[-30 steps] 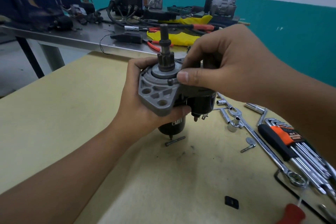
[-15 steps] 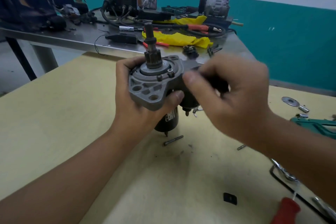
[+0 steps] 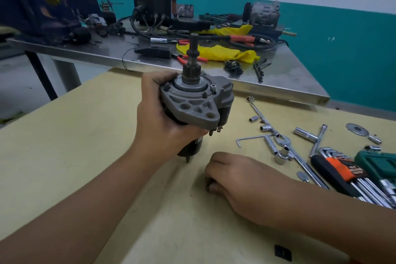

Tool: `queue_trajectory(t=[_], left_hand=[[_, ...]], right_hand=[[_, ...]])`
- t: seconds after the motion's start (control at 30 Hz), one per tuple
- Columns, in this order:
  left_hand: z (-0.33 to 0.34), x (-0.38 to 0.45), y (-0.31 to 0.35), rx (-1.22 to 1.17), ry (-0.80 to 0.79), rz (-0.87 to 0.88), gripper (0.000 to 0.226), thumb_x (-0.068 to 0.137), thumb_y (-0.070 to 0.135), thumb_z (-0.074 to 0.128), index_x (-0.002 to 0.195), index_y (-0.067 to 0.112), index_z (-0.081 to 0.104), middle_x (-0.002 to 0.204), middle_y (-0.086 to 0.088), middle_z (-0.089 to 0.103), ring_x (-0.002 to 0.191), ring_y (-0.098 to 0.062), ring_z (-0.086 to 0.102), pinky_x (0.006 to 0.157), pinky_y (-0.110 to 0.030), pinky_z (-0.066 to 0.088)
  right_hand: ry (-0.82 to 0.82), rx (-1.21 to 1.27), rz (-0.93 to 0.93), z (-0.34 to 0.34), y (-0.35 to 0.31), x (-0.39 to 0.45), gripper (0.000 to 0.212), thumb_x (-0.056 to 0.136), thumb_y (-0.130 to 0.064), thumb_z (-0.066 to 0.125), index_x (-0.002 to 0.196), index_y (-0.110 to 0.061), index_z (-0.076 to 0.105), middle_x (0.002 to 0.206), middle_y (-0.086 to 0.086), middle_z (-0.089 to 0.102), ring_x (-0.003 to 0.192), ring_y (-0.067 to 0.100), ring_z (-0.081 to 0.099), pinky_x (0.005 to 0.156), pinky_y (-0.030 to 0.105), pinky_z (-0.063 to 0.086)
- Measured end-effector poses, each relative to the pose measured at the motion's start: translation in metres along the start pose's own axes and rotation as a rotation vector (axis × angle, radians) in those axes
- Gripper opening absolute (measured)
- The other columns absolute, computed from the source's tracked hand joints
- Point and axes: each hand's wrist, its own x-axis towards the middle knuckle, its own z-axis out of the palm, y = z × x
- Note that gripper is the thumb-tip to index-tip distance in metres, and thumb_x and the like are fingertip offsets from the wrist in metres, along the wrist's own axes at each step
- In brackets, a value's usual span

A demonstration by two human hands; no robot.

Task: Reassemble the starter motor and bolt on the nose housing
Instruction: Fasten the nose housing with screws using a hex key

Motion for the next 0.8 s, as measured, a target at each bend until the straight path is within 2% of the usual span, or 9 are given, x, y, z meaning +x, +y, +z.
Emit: queue_trajectory(t=[0.07, 0.13, 0.23, 0.37, 0.43, 0.5, 0.6, 0.7, 0.8], left_hand=[[-0.003, -0.002, 0.000, -0.001, 0.012, -0.009, 0.089, 0.057, 0.032, 0.096, 0.124, 0.037, 0.037, 0.125, 0.037, 0.056, 0.116, -0.002, 0.064, 0.091, -0.015, 0.051], [-0.008, -0.004, 0.000, -0.010, 0.007, -0.027, 0.090, 0.057, 0.032, 0.096, 0.125, 0.039, 0.037, 0.127, 0.034, 0.056, 0.118, -0.004, 0.063, 0.093, -0.018, 0.052], [-0.019, -0.005, 0.002, -0.028, -0.065, -0.033, 0.086, 0.065, 0.025, 0.093, 0.130, 0.038, 0.038, 0.130, 0.025, 0.056, 0.123, -0.017, 0.063, 0.096, -0.026, 0.053], [-0.023, -0.005, 0.010, -0.025, -0.126, -0.086, 0.078, 0.069, 0.023, 0.090, 0.130, 0.039, 0.045, 0.132, 0.013, 0.060, 0.119, -0.023, 0.066, 0.088, -0.038, 0.061], [-0.021, -0.007, 0.013, -0.013, -0.107, -0.111, 0.077, 0.065, 0.027, 0.091, 0.129, 0.035, 0.049, 0.133, 0.008, 0.060, 0.116, -0.023, 0.069, 0.082, -0.040, 0.064], [-0.018, -0.011, 0.014, -0.006, -0.082, -0.126, 0.079, 0.062, 0.029, 0.092, 0.130, 0.032, 0.049, 0.135, 0.002, 0.059, 0.116, -0.026, 0.068, 0.080, -0.043, 0.064], [-0.017, -0.018, 0.015, 0.027, -0.053, -0.110, 0.082, 0.061, 0.033, 0.093, 0.129, 0.038, 0.048, 0.135, -0.003, 0.058, 0.120, -0.030, 0.065, 0.081, -0.043, 0.064], [-0.018, -0.022, 0.016, 0.078, -0.039, -0.061, 0.084, 0.061, 0.037, 0.093, 0.130, 0.042, 0.045, 0.131, -0.006, 0.055, 0.122, -0.032, 0.062, 0.080, -0.041, 0.063], [-0.020, -0.028, 0.018, 0.093, -0.017, -0.008, 0.085, 0.061, 0.037, 0.093, 0.130, 0.039, 0.044, 0.124, -0.009, 0.052, 0.117, -0.032, 0.062, 0.076, -0.037, 0.063]], right_hand=[[0.129, 0.079, 0.015, -0.011, 0.001, -0.003, 0.012, 0.104, -0.030, 0.049, 0.111, -0.028, 0.059, 0.106, -0.010, 0.055, 0.094, 0.007, 0.052, 0.082, 0.026, 0.048], [0.406, 0.189, 0.058, -0.026, 0.005, -0.005, 0.016, 0.095, -0.026, 0.057, 0.109, -0.032, 0.062, 0.095, -0.014, 0.062, 0.087, 0.003, 0.056, 0.075, 0.016, 0.045], [0.719, 0.415, 0.130, -0.052, 0.013, -0.005, 0.033, 0.093, -0.018, 0.058, 0.111, -0.046, 0.061, 0.087, -0.010, 0.064, 0.081, 0.012, 0.064, 0.069, 0.025, 0.051], [0.917, 0.812, 0.138, -0.078, 0.004, 0.004, 0.024, 0.097, -0.007, 0.064, 0.099, -0.031, 0.071, 0.076, -0.001, 0.067, 0.056, 0.011, 0.056, 0.052, 0.027, 0.050], [0.952, 0.941, 0.095, -0.087, -0.004, 0.009, 0.017, 0.092, -0.007, 0.070, 0.094, -0.024, 0.071, 0.075, 0.002, 0.069, 0.052, 0.016, 0.055, 0.051, 0.029, 0.049], [0.957, 0.963, 0.054, -0.093, -0.011, 0.013, 0.012, 0.087, -0.010, 0.073, 0.093, -0.020, 0.071, 0.075, 0.004, 0.071, 0.053, 0.018, 0.057, 0.052, 0.029, 0.050], [0.963, 0.869, 0.044, -0.095, -0.020, 0.017, 0.014, 0.085, -0.012, 0.078, 0.092, -0.021, 0.070, 0.075, -0.003, 0.074, 0.056, 0.009, 0.064, 0.054, 0.022, 0.053], [0.972, 0.840, 0.015, -0.094, -0.029, 0.021, 0.014, 0.077, -0.020, 0.076, 0.090, -0.021, 0.069, 0.074, -0.010, 0.075, 0.060, 0.005, 0.069, 0.055, 0.016, 0.054], [0.927, 0.768, -0.054, -0.093, -0.034, 0.026, 0.013, 0.078, -0.014, 0.076, 0.089, -0.016, 0.068, 0.079, -0.008, 0.075, 0.065, 0.002, 0.072, 0.056, 0.014, 0.055]])
